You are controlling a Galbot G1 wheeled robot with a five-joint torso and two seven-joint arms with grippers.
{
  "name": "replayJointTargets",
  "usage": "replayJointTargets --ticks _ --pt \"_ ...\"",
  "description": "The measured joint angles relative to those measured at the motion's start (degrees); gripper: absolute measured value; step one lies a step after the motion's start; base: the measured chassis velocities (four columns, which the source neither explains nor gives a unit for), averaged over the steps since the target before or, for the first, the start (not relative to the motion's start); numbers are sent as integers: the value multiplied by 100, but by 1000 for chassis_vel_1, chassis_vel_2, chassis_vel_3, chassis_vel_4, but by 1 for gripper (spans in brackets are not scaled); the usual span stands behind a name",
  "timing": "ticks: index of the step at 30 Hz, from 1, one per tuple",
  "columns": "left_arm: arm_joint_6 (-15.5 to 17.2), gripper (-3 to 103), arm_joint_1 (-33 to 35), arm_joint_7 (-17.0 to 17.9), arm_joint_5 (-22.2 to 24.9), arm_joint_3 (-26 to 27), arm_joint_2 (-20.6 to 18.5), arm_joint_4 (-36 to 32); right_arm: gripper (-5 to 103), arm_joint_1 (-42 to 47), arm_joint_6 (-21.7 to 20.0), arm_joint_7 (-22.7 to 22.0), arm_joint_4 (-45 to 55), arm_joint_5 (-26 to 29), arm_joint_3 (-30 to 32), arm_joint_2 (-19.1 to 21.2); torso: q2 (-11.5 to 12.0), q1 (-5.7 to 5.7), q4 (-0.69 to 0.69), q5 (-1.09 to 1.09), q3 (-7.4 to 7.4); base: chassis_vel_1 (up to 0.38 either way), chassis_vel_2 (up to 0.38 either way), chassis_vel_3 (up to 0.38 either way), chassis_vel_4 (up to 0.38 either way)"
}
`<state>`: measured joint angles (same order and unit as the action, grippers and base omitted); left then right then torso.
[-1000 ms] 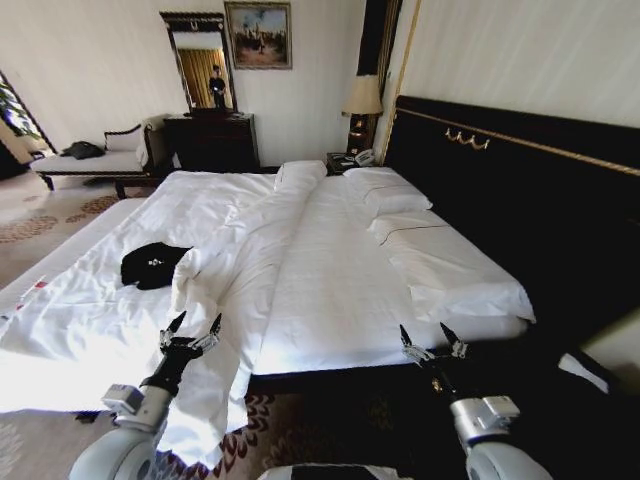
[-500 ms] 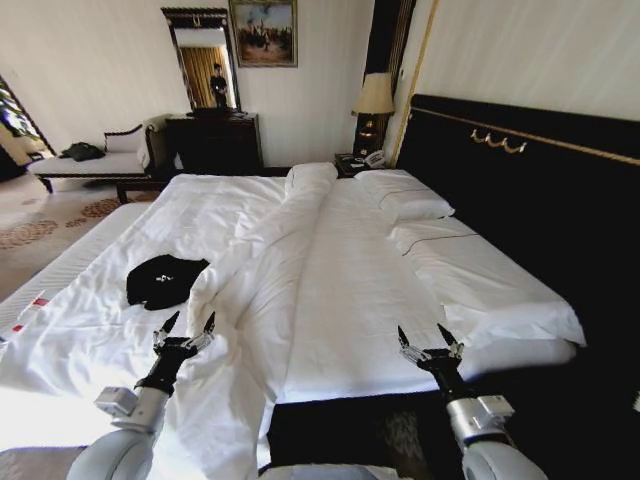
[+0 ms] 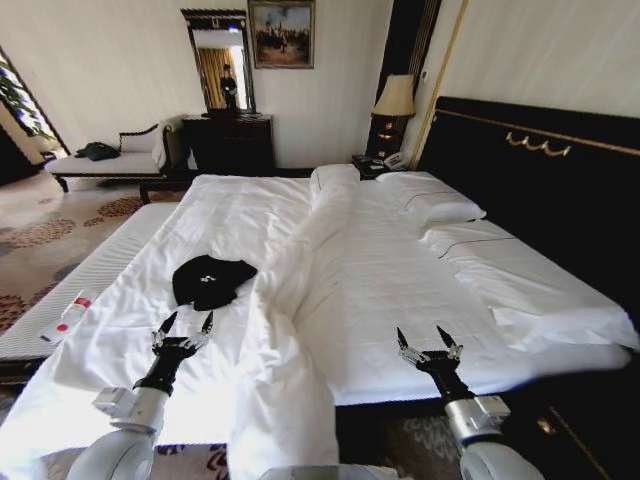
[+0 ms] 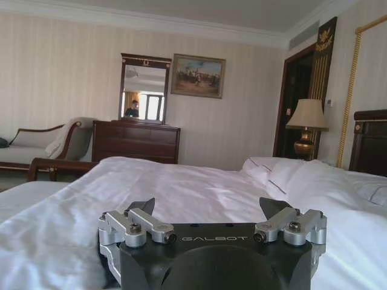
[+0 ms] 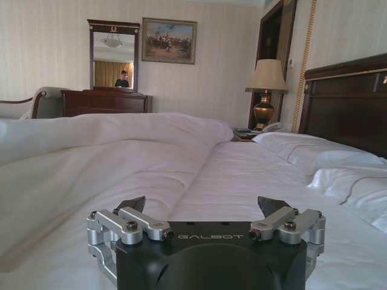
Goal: Fold the clothes on the bed.
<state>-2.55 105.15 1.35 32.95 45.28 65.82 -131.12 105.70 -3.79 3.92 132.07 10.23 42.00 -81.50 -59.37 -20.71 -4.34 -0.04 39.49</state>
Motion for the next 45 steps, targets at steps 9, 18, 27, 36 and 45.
replayJointTargets --ticks 9,18,27,36,45 --pt "-45 99 72 -4 6 66 18 58 100 55 -1 -6 29 -57 -40 -43 0 -1 1 0 1 317 406 -315 -387" --pt "-81 99 98 -6 -5 83 58 72 100 230 -342 -99 285 904 -160 -37 0 -3 -1 -5 1 242 281 -244 -307" --pt "-110 99 116 -30 -20 73 134 98 100 389 -678 -102 513 948 -148 37 1 -1 -2 5 1 5 -12 -8 -3" --pt "-108 99 119 -37 53 84 154 121 100 382 -733 -125 324 623 -43 167 1 -1 1 -2 1 0 0 0 0" --pt "-93 99 59 -36 31 49 149 144 103 424 -854 -45 334 376 -145 223 1 -1 1 1 1 0 0 0 0"
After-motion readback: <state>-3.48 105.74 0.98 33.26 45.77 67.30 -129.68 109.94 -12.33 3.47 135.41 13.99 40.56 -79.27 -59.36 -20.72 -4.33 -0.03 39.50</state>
